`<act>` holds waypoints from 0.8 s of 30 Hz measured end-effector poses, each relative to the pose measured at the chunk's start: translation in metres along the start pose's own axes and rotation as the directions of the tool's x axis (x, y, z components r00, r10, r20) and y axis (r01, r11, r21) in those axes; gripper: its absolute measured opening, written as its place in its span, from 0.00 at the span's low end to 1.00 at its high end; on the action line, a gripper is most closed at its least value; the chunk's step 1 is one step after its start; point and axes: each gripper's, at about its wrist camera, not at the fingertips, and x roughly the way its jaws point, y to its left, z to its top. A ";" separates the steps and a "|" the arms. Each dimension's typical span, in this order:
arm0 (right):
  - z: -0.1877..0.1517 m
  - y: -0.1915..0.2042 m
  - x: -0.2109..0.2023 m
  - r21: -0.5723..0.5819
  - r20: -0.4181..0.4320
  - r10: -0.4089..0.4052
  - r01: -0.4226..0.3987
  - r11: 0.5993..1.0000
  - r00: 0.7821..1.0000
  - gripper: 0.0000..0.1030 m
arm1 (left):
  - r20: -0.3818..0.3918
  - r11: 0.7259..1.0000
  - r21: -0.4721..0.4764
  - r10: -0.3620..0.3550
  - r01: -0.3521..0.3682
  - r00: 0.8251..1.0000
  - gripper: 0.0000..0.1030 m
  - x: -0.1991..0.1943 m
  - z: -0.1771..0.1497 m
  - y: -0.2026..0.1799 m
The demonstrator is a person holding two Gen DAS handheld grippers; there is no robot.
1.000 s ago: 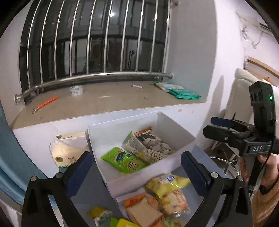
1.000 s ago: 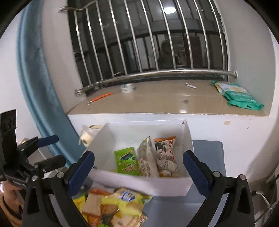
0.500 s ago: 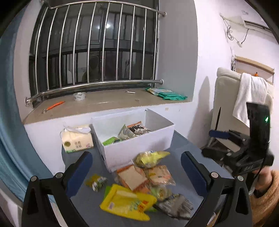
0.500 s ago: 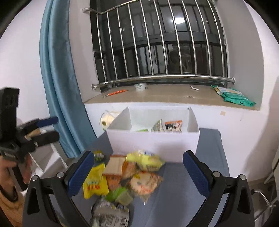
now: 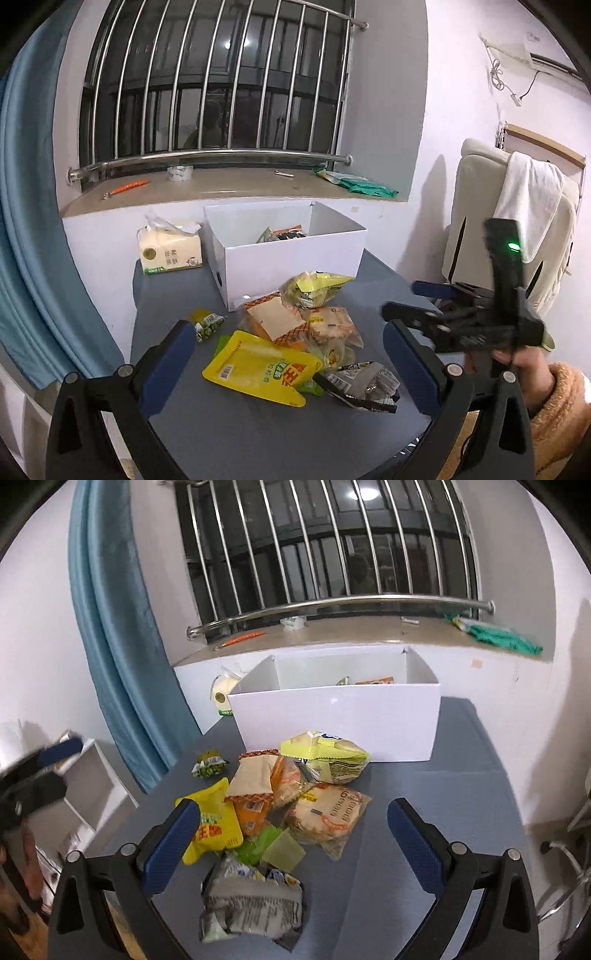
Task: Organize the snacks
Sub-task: 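Grasp the yellow chip bag with the right gripper and lift it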
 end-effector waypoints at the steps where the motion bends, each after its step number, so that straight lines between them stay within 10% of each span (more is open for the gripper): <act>1: 0.002 -0.002 0.008 0.009 -0.014 -0.005 0.005 1.000 1.000 1.00 | -0.003 1.000 -0.002 0.000 0.000 1.000 1.00 0.001 -0.001 0.000; 17: 0.033 -0.024 0.163 -0.063 -0.202 -0.176 0.166 0.984 0.964 0.99 | -0.055 0.997 -0.083 -0.008 0.004 0.998 1.00 0.022 -0.014 0.020; 19: 0.033 -0.023 0.171 -0.071 -0.199 -0.168 0.157 0.985 0.965 0.77 | -0.067 0.995 -0.100 -0.006 -0.001 0.998 1.00 0.026 -0.017 0.025; 24: 0.030 -0.029 0.164 -0.038 -0.200 -0.146 0.141 0.989 0.969 0.60 | -0.091 0.991 -0.130 0.004 -0.016 0.996 1.00 0.036 -0.024 0.038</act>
